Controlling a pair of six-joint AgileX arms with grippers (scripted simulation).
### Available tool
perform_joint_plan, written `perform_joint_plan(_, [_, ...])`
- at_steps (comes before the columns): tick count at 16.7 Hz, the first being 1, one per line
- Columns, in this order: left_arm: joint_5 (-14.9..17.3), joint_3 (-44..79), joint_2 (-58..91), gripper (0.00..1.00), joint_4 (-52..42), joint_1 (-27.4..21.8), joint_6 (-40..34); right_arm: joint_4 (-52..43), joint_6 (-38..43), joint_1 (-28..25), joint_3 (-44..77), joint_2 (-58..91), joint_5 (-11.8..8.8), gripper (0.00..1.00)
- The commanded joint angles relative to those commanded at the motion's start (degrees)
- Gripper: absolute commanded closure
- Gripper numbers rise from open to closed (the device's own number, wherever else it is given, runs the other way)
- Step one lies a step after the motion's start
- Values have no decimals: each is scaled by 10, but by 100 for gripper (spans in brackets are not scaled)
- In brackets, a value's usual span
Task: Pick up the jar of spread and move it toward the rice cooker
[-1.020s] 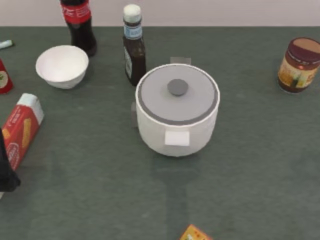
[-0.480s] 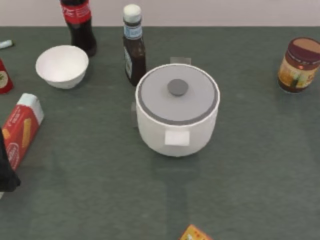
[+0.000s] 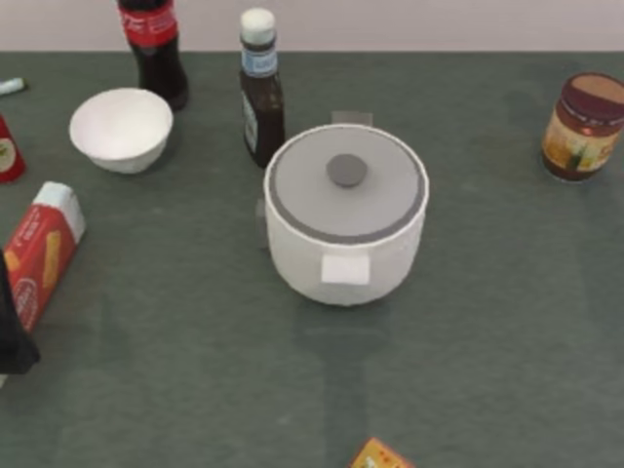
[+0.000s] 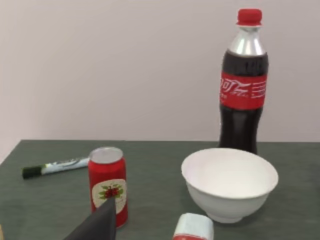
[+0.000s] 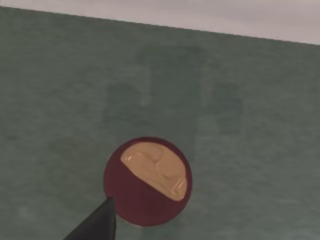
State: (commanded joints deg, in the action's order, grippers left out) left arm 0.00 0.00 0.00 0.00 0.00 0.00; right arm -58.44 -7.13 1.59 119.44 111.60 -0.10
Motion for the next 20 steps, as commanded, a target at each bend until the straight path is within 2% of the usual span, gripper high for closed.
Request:
perform_joint_plan(4, [0, 0, 0, 0, 0, 0, 0, -86, -21, -11, 159, 196, -9, 0])
perform_joint_plan(8, [0, 0, 0, 0, 0, 0, 0, -155, -37, -21, 248, 331, -15, 0])
perform_joint_plan(15, [0, 0, 0, 0, 0, 0, 0, -180, -43, -25, 272, 373, -18, 0])
perform_joint_plan(20, [0, 0, 0, 0, 0, 0, 0, -147, -43, -25, 246, 381, -18, 0])
